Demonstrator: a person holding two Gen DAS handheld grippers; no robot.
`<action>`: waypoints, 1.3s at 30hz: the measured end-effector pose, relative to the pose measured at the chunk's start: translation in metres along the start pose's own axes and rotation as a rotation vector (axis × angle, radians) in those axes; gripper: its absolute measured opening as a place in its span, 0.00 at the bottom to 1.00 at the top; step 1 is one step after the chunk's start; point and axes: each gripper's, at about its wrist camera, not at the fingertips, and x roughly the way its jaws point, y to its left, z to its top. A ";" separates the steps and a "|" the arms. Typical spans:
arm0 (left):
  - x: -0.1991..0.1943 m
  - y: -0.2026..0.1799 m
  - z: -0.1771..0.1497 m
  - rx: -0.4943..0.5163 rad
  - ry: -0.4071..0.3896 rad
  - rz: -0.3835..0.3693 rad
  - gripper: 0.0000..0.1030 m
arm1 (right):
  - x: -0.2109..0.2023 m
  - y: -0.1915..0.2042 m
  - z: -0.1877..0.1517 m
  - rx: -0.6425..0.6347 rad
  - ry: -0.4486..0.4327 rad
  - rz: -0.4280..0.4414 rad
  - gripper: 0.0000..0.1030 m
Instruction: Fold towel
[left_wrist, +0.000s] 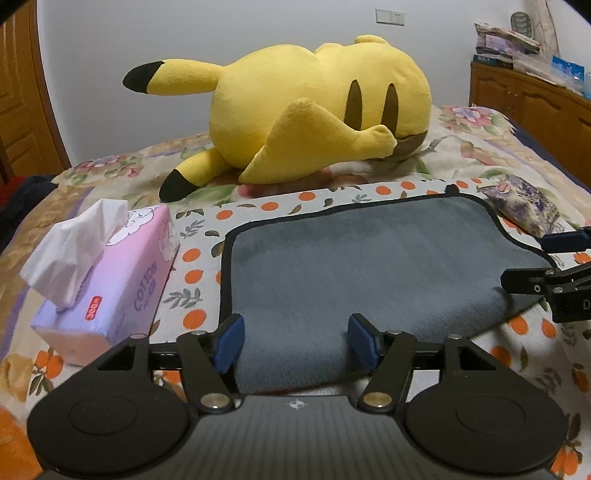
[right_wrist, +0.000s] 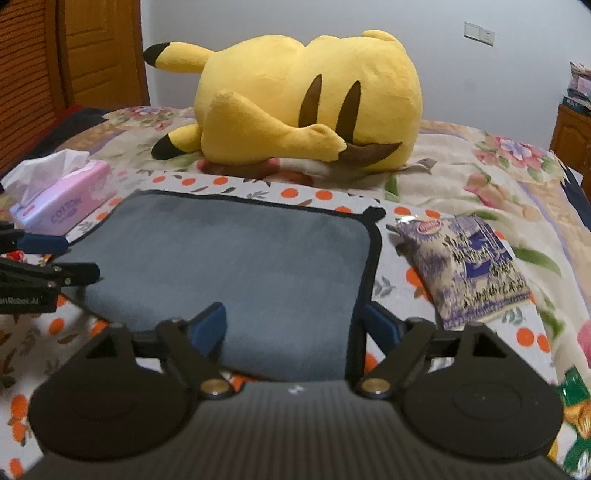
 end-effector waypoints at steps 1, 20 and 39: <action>-0.004 -0.001 -0.001 0.004 -0.001 -0.001 0.67 | -0.004 0.000 -0.002 0.007 0.000 0.001 0.85; -0.074 -0.019 -0.020 0.015 -0.017 -0.018 0.86 | -0.083 -0.001 -0.016 0.025 -0.053 -0.017 1.00; -0.158 -0.043 -0.032 0.018 -0.043 -0.028 0.94 | -0.159 0.012 -0.035 0.045 -0.090 -0.026 1.00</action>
